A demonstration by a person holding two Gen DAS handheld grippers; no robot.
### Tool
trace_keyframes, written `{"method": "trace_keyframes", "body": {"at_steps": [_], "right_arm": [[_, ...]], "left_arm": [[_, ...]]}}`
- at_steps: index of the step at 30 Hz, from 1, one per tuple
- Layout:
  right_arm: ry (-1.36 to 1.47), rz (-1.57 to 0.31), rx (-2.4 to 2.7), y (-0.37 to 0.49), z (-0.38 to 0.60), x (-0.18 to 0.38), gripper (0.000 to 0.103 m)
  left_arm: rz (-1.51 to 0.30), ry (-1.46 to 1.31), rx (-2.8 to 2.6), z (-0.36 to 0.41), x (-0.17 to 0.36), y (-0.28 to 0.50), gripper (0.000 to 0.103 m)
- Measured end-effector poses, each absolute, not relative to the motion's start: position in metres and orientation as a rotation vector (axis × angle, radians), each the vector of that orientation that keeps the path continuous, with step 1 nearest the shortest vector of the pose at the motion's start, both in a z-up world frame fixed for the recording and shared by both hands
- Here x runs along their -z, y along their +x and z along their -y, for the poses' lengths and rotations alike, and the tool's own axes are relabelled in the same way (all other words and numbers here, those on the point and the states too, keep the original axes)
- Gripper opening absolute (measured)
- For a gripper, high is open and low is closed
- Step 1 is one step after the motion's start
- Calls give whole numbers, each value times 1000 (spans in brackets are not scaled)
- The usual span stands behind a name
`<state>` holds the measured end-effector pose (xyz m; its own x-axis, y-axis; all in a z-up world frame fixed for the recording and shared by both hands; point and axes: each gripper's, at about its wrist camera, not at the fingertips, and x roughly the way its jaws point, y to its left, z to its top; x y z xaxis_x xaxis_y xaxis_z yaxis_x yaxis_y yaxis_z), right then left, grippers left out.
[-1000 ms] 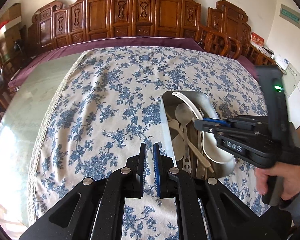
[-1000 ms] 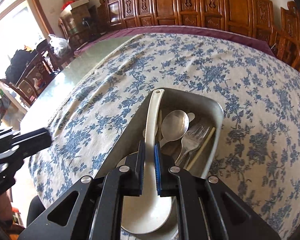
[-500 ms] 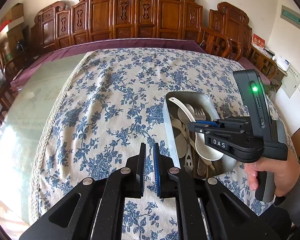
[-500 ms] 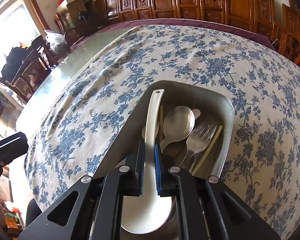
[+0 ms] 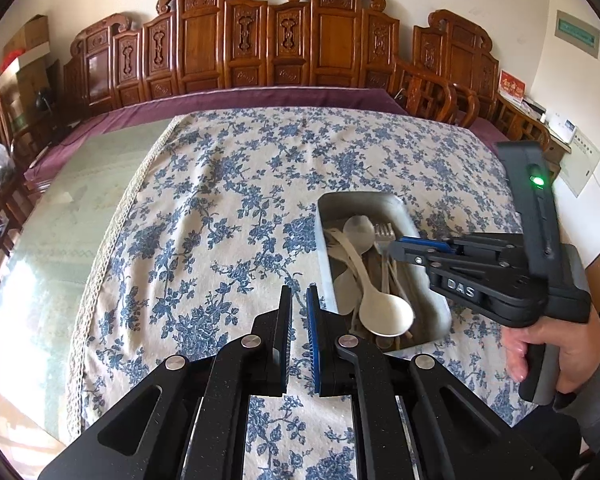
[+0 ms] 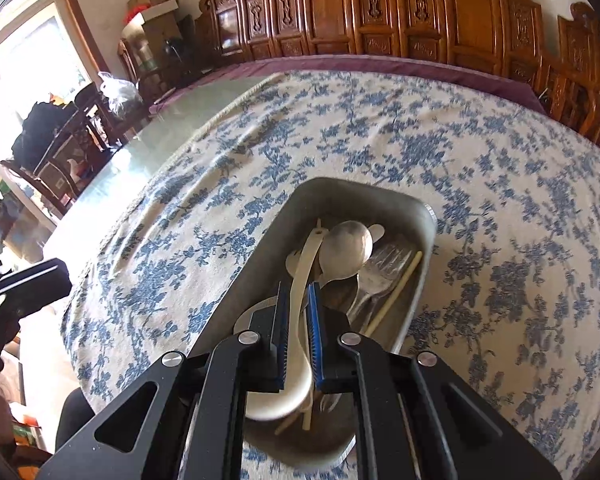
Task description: Organize utensils
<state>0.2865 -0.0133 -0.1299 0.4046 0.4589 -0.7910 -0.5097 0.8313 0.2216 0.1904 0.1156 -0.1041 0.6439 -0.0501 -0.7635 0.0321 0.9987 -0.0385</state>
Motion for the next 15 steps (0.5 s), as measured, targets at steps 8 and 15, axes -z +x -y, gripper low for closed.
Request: {"method": "trace_keyframes", "body": {"at_steps": [8, 15], "right_arm": [[-59, -859, -584, 228, 56, 89, 11], [-32, -784, -518, 178, 102, 66, 26]], "left_arm": [[-818, -7, 61, -93, 88, 166, 20], [-783, -8, 81, -68, 83, 140, 52]]}}
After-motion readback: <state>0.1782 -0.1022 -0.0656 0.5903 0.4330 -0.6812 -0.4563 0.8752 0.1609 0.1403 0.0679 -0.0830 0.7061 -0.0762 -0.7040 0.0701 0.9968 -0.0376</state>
